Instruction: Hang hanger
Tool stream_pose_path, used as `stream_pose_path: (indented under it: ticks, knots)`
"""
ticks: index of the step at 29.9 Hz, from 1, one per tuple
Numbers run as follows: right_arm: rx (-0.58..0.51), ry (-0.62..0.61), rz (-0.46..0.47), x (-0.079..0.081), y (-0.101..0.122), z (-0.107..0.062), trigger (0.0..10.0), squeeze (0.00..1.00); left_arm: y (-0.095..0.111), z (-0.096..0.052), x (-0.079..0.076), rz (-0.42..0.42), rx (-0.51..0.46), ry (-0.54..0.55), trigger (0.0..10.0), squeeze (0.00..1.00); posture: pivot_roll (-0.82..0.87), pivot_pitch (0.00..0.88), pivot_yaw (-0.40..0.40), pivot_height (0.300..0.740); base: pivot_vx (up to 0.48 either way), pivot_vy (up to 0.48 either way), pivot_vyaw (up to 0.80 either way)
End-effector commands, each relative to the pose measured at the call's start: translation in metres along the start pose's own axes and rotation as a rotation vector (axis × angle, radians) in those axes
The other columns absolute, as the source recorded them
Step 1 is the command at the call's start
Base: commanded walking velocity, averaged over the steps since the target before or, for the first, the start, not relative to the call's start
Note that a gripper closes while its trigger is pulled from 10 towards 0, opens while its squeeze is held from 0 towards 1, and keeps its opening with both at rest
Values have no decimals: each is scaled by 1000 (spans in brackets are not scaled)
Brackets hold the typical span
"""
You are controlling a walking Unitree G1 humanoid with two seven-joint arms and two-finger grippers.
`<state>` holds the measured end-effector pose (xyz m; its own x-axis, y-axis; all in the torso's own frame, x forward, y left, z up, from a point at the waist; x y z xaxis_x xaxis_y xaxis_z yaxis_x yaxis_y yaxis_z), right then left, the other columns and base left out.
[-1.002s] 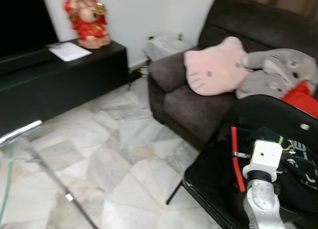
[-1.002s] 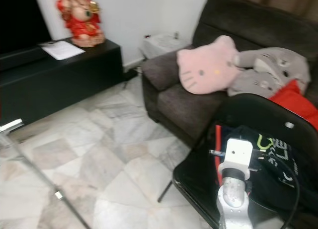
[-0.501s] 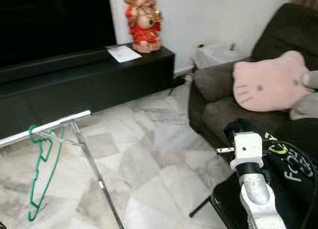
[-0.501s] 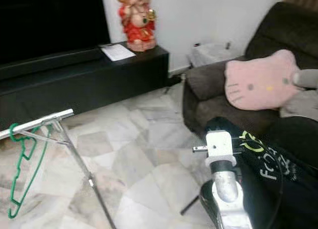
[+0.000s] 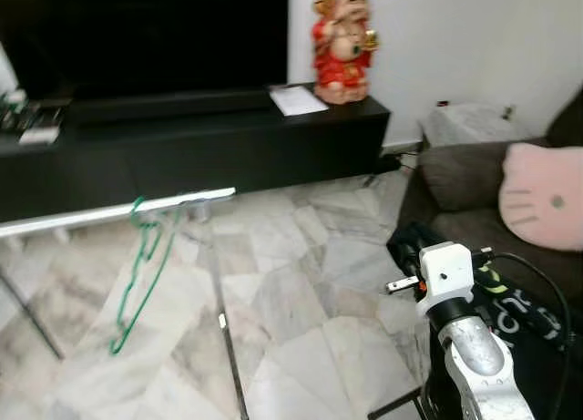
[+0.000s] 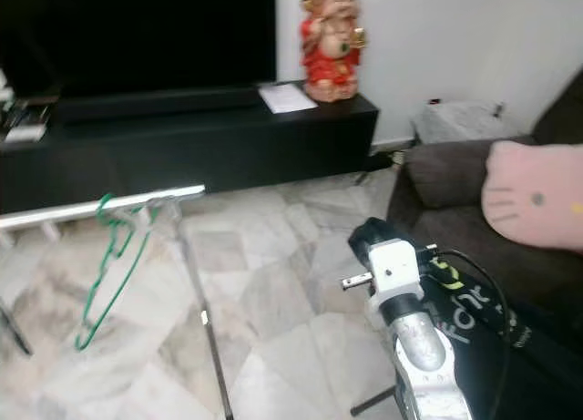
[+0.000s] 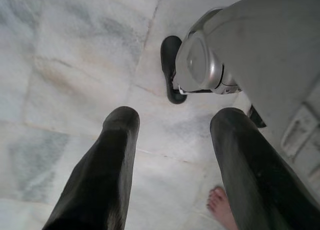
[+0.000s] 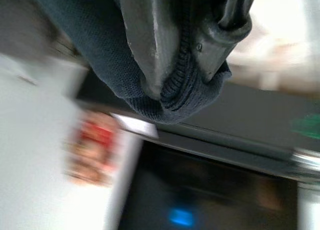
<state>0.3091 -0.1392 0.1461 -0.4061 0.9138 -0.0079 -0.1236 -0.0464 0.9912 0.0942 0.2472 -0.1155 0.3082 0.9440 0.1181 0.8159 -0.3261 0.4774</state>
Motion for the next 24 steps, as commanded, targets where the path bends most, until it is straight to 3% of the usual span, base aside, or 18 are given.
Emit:
stream_pose_path:
  ticks: [1,2,3,4,10,12,18,22,24]
  knots:
    - [-11,164,12,20,11,0,10000,0,-3,0,-5,-14,11,-12,10000,0,5,64,-43,740,0,0,800]
    - [11,239,20,29,10,-3,10000,0,-2,0,-5,-15,11,-11,10000,0,5,65,-43,740,0,0,800]
    - [11,239,20,29,10,-3,10000,0,-2,0,-5,-15,11,-11,10000,0,5,65,-43,740,0,0,800]
    - [54,358,64,42,8,-11,10000,0,-2,0,-5,-15,10,-10,10000,0,7,67,-42,740,0,0,800]
    - [115,463,131,54,0,-21,10000,0,-2,0,-4,-16,10,-8,10000,0,6,67,-45,740,0,0,800]
    - [128,360,205,43,-14,-18,10000,0,-2,1,-4,-19,10,-6,10000,0,10,66,-47,740,0,0,800]
    - [137,282,301,34,-24,-18,10000,0,-2,1,-5,-22,9,-4,10000,0,16,64,-51,740,0,0,765]
    - [204,62,404,13,-53,-15,10000,0,-2,1,-6,-24,9,0,10000,0,22,62,-53,740,0,0,0]
    - [204,62,404,13,-53,-15,10000,0,-2,1,-6,-24,9,0,10000,0,22,62,-53,740,0,0,0]
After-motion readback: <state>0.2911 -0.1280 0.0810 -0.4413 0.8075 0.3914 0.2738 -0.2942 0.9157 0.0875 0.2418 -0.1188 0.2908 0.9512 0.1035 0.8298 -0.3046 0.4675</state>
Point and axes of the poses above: a point about 5 cm out from each wrist's last joint towards the gripper, its own z axis pointing out of the wrist towards the gripper, its own y axis along the axis of the wrist's last joint, x = y × z, the point moved 2 cm from there along z, pointing out of the wrist towards the gripper, and after that the axes turned 15 degrees about z, right-handed, at the moved point
